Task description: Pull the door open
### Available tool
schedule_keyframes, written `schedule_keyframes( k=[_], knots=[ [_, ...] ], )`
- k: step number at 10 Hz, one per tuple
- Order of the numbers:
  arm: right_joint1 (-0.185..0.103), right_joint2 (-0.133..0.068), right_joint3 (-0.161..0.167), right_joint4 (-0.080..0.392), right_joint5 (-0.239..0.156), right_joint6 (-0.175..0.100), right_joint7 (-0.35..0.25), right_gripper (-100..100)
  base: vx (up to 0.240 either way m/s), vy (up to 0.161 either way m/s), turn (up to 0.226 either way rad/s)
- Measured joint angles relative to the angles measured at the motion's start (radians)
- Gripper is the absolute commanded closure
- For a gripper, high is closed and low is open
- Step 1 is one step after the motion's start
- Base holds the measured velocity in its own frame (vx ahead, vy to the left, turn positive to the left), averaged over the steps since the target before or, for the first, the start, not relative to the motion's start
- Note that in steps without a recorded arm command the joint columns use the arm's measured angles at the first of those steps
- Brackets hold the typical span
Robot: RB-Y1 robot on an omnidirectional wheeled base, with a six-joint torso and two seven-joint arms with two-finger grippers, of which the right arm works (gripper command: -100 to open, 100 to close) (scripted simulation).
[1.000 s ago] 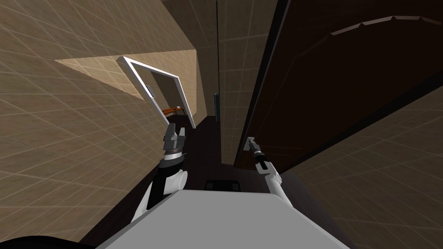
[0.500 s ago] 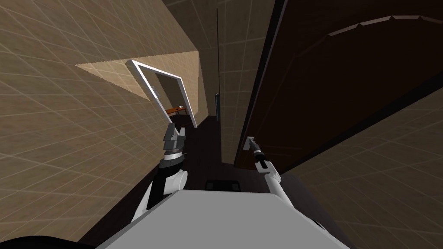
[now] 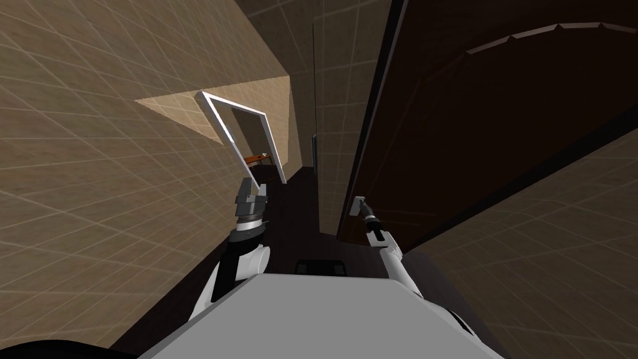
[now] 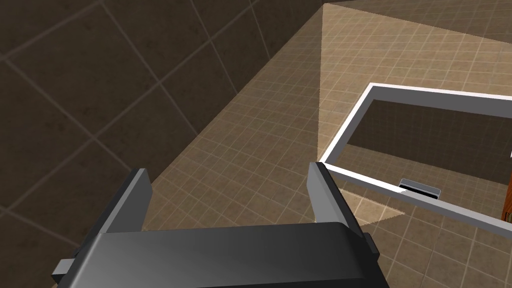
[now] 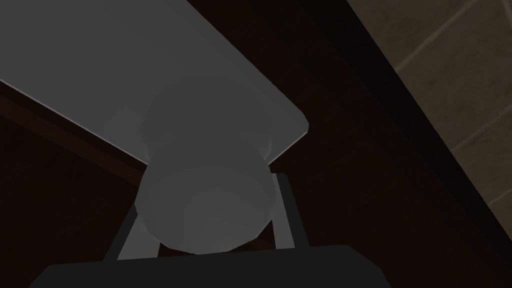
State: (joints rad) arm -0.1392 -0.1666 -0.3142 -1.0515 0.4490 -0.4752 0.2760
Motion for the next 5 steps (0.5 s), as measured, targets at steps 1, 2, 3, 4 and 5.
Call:
schedule_keyframes(
  k=[1, 2, 3, 4, 5],
  knots=[
    [-0.007, -0.004, 0.002, 0.015, -0.022, -0.007, -0.023, 100, -0.042, -0.029, 0.036],
    [-0.002, -0.005, 0.007, 0.009, -0.033, -0.006, -0.046, 100, -0.05, -0.027, 0.054],
    [-0.003, -0.007, 0.013, 0.009, -0.054, -0.001, -0.072, 100, -0.047, -0.027, 0.044],
    [-0.007, -0.007, 0.015, 0.013, -0.065, 0.0, -0.09, 100, -0.058, -0.025, 0.089],
    [-0.011, -0.013, 0.02, 0.019, -0.088, 0.001, -0.116, 100, -0.082, -0.038, 0.117]
  ],
)
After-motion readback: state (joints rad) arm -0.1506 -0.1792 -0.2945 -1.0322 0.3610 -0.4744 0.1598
